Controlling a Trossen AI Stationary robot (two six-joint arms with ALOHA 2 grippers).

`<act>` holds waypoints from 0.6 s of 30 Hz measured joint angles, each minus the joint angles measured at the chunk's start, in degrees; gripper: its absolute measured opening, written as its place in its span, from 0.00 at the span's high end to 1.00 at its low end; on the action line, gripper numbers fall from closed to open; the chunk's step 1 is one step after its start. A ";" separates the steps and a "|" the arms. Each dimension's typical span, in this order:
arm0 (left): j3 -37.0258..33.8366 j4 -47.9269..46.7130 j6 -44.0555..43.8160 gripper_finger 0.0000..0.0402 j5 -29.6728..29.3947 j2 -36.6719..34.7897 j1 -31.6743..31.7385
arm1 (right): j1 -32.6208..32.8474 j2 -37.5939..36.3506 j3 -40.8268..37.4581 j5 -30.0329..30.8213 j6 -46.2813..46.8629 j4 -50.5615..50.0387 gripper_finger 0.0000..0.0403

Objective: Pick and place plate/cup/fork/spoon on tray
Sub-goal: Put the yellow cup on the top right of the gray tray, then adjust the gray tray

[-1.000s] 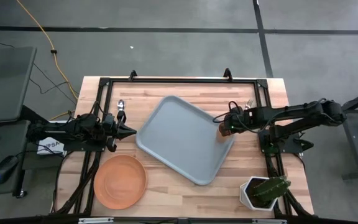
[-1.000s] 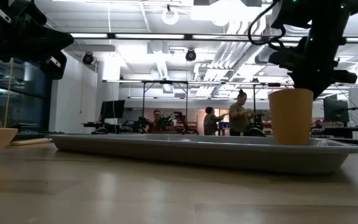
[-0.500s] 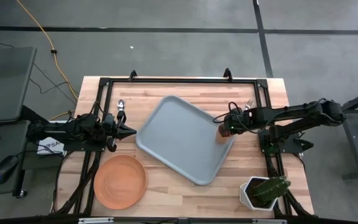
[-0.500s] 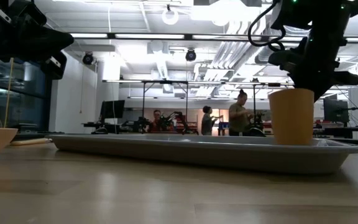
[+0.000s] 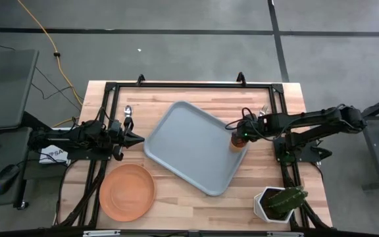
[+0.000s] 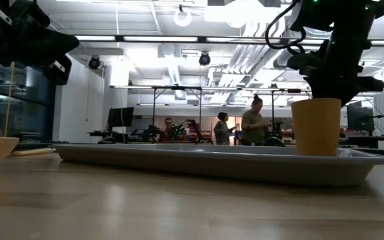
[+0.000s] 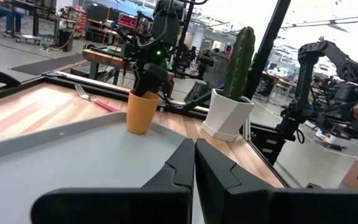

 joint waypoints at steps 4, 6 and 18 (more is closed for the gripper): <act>-0.01 -0.02 -0.01 1.00 -0.01 0.01 0.00 | 0.00 -0.05 0.00 0.02 -0.45 -0.09 0.67; 0.01 -0.02 -0.01 1.00 0.00 -0.01 0.00 | -0.01 -0.05 0.00 0.01 -1.14 -0.11 0.63; 0.00 0.00 -0.01 1.00 0.02 -0.01 0.02 | -0.55 -0.07 0.00 -2.61 -4.42 -0.25 0.43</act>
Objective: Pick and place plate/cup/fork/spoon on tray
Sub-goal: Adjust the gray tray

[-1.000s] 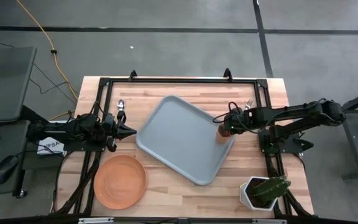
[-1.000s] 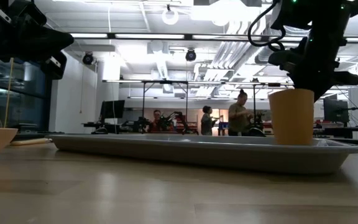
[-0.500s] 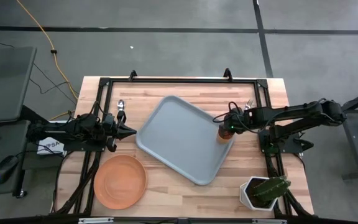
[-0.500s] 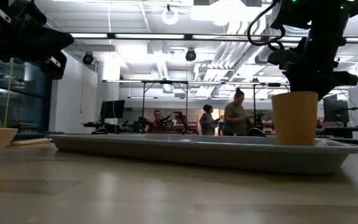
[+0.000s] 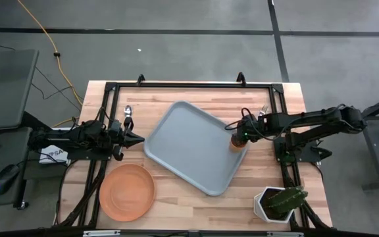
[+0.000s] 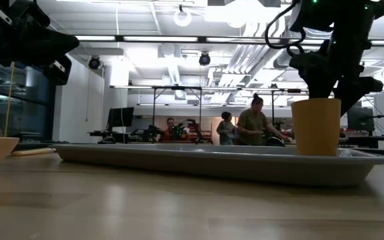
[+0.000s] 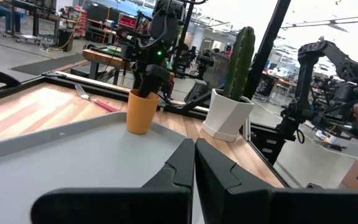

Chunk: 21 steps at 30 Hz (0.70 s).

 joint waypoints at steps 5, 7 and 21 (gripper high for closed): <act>0.01 -0.01 0.01 1.00 -0.02 0.01 0.00 | 0.00 -0.45 2.43 0.76 -0.65 -3.29 0.43; 0.01 0.00 0.00 1.00 0.00 -0.01 -0.02 | 0.00 -0.75 5.27 2.94 -2.55 -7.61 0.43; 0.01 0.00 0.00 1.00 -0.02 0.01 0.00 | 0.04 -2.68 38.75 17.39 -26.28 -23.09 0.43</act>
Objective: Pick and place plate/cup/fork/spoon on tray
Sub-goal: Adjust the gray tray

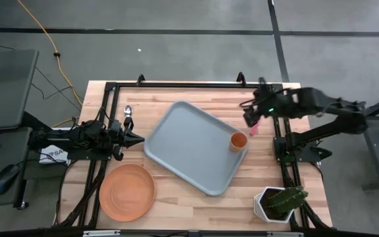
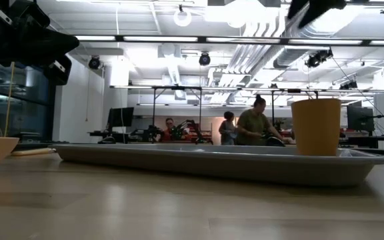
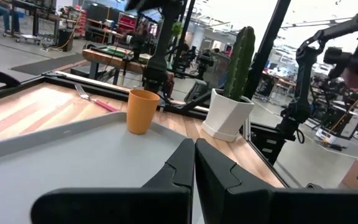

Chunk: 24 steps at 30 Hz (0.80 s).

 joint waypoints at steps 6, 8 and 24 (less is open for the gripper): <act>0.00 0.00 -0.05 1.00 -0.44 -0.01 0.00 | 0.00 -4.90 3.43 4.05 -7.16 0.15 0.52; 0.00 0.30 -1.81 1.00 -0.58 -0.02 -0.01 | 0.00 -7.37 1.58 4.52 -6.95 0.32 0.58; 0.01 25.74 -15.61 1.00 -5.05 0.00 -0.02 | 0.01 -17.27 -28.21 -2.03 1.56 52.48 0.99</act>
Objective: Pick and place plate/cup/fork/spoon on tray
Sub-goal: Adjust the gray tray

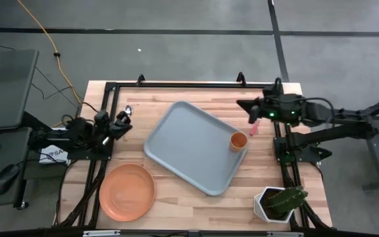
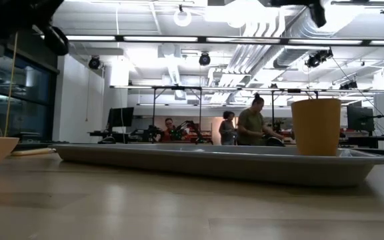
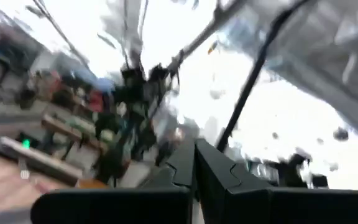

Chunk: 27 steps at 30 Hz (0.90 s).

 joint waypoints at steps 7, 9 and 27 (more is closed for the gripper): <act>10.09 -18.49 -10.73 1.00 -6.18 6.33 0.22 | 0.01 6.19 0.23 0.50 1.68 6.16 1.00; 14.80 -25.15 -11.43 1.00 -5.12 12.21 0.22 | 0.01 7.45 2.06 1.43 0.47 6.68 0.99; 37.04 -67.22 -11.35 1.00 -5.73 68.60 8.75 | -0.01 10.65 14.57 1.44 -12.25 -2.84 1.00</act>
